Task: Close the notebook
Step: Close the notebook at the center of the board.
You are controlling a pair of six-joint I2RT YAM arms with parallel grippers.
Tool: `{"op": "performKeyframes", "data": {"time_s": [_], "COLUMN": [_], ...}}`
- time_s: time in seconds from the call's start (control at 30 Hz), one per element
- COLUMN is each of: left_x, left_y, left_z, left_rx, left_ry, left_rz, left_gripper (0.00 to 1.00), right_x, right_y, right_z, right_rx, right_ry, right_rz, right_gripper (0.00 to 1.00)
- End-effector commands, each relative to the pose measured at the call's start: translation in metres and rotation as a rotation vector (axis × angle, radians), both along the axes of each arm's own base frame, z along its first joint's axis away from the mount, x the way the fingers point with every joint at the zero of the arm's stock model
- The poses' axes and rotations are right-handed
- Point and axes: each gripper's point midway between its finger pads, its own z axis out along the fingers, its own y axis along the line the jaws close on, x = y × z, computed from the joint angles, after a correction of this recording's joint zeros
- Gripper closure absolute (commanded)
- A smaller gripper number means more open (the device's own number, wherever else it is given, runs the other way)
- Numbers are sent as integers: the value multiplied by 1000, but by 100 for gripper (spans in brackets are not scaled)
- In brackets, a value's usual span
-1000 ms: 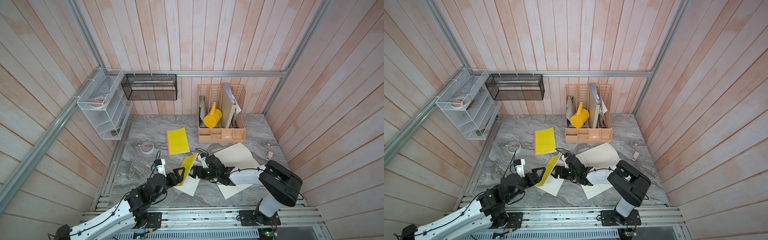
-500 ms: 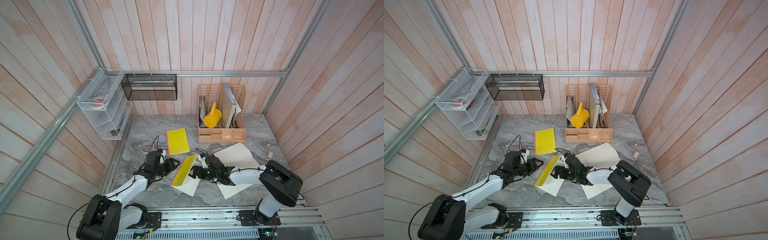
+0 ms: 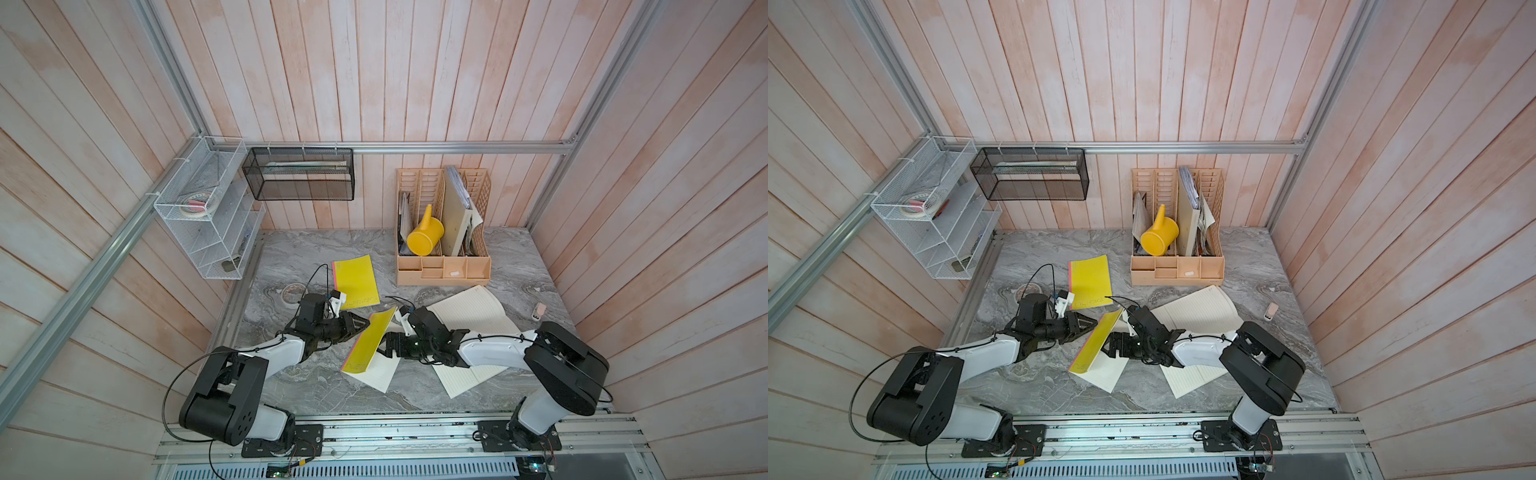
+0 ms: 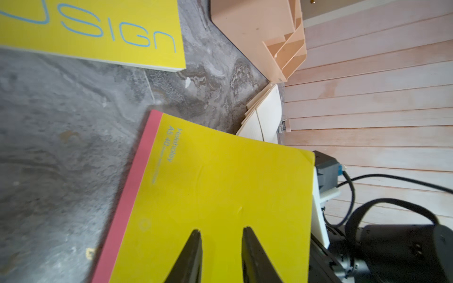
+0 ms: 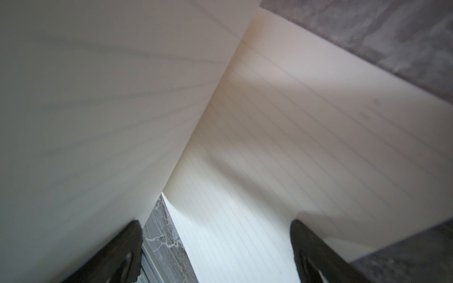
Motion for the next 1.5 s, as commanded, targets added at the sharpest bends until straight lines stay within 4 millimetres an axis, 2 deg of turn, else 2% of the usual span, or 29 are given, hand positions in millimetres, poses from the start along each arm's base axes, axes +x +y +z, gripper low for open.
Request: {"op": "performKeyframes", "data": {"time_s": [0.0, 0.13, 0.57, 0.9, 1.07, 1.17, 1.27, 1.47], "left_x": [0, -2, -13, -21, -20, -20, -19, -15], "left_y": [-8, -10, -11, -35, -32, -30, -26, -21], "left_z": [11, 10, -21, -47, -69, -73, -77, -83], "left_rx": [-74, -80, -54, 25, 151, 172, 203, 249], "left_ry": [-36, -29, 50, 88, 128, 138, 147, 167], "left_rz": [-52, -66, -81, -142, -113, -106, -91, -61], "left_gripper": [69, 69, 69, 69, 69, 69, 69, 69], "right_x": [6, 9, 17, 20, 22, 22, 18, 2], "right_y": [-2, -2, -6, -8, -6, -5, 1, 15], "right_z": [11, 15, 35, 67, 90, 98, 97, 77], "right_rx": [-22, -15, -13, 13, 48, 70, 109, 117], "right_ry": [-31, -37, -73, -127, -159, -167, -150, -97], "right_rz": [-1, -2, -3, -14, -21, -26, -17, 12], "right_gripper": [4, 4, 4, 4, 4, 4, 4, 4]}}
